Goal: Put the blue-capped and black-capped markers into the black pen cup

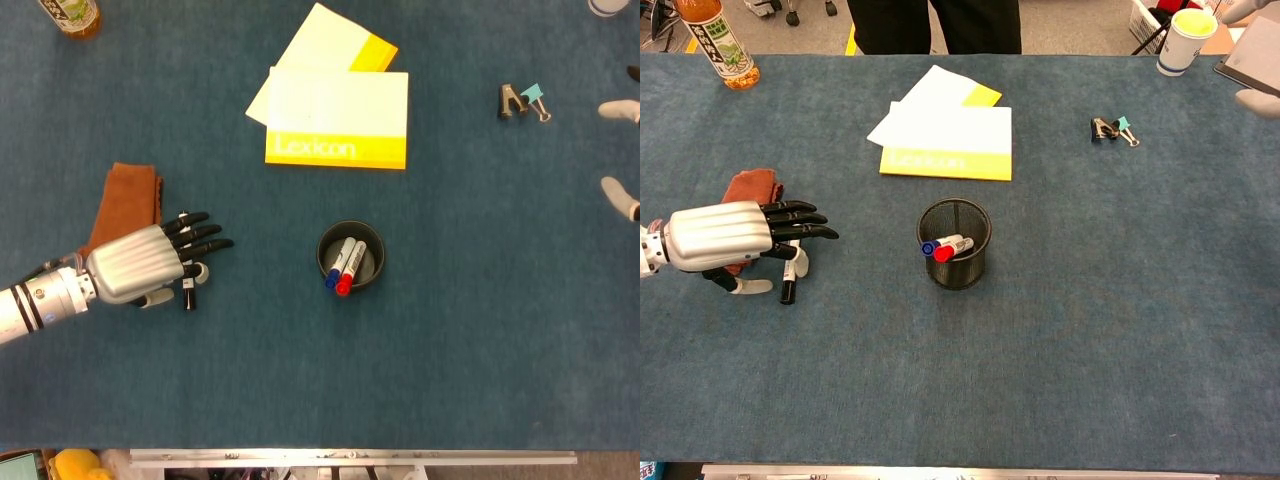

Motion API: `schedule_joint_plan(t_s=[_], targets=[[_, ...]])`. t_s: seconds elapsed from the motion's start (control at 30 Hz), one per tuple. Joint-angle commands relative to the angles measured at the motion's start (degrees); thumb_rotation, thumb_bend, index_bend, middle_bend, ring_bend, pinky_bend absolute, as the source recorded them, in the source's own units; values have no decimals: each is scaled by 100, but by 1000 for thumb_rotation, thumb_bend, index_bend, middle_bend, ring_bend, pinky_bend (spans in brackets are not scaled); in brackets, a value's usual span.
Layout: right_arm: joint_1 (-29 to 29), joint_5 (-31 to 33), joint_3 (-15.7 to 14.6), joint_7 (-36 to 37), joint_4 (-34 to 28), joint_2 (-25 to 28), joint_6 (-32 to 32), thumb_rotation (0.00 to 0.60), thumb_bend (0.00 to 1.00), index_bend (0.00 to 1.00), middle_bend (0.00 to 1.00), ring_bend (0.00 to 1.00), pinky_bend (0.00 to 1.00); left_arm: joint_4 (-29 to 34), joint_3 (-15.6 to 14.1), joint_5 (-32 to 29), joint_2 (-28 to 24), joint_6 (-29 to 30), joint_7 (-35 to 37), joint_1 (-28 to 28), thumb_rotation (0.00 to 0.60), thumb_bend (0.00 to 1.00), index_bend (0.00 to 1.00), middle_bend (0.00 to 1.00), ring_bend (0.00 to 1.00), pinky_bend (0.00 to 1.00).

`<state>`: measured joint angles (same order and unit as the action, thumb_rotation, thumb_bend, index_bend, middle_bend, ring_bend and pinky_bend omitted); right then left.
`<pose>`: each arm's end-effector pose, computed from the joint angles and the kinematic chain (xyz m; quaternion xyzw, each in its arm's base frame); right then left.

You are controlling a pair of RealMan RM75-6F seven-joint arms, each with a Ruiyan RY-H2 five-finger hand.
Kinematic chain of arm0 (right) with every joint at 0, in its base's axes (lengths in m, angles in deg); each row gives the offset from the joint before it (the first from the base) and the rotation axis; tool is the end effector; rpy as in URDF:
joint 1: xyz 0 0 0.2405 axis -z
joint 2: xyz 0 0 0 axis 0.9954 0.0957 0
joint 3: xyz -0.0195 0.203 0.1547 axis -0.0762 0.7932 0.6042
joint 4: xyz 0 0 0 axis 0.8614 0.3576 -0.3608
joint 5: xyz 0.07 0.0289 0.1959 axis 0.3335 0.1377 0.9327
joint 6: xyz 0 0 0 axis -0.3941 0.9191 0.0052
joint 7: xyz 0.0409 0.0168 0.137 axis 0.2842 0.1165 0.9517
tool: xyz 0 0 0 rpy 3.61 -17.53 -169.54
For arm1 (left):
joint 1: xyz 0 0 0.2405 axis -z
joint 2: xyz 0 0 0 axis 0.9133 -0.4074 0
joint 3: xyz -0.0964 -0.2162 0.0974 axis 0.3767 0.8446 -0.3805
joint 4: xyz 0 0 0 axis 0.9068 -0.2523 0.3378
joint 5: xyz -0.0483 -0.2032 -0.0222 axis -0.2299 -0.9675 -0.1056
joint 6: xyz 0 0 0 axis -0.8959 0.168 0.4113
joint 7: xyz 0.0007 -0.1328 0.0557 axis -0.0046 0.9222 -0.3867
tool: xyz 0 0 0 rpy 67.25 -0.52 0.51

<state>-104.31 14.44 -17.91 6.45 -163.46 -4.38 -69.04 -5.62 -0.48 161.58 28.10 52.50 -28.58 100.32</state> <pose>-0.2036 -0.2534 0.1541 0.6180 -0.4316 0.4423 0.4860 -0.3052 0.2825 0.0084 -0.9156 -0.1771 -0.3135 0.1787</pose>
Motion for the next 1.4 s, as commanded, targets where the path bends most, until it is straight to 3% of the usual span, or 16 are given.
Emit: schedule_joint_plan(t_s=[0.03, 0.73, 1.2, 1.4], targets=[[5, 2, 4, -3, -9, 3, -7, 600, 254, 288, 91, 0, 0, -59, -19, -35, 36, 10, 57, -18, 600, 308, 395, 72, 0, 10], [77, -35, 22, 40, -25, 50, -83, 600, 254, 293, 91, 0, 0, -127, -149, -109, 147, 11, 62, -8, 600, 308, 486, 74, 0, 10], [155, -94, 47, 172, 16, 92, -184, 600, 254, 293, 91, 0, 0, 229, -178, -146, 67, -9, 1, 62, 600, 308, 564, 88, 0, 10], [180, -145, 52, 241, 26, 105, -214, 600, 254, 293, 91, 0, 0, 727, -92, -277, -194, 29, 232, 139, 600, 308, 582, 91, 0, 10]])
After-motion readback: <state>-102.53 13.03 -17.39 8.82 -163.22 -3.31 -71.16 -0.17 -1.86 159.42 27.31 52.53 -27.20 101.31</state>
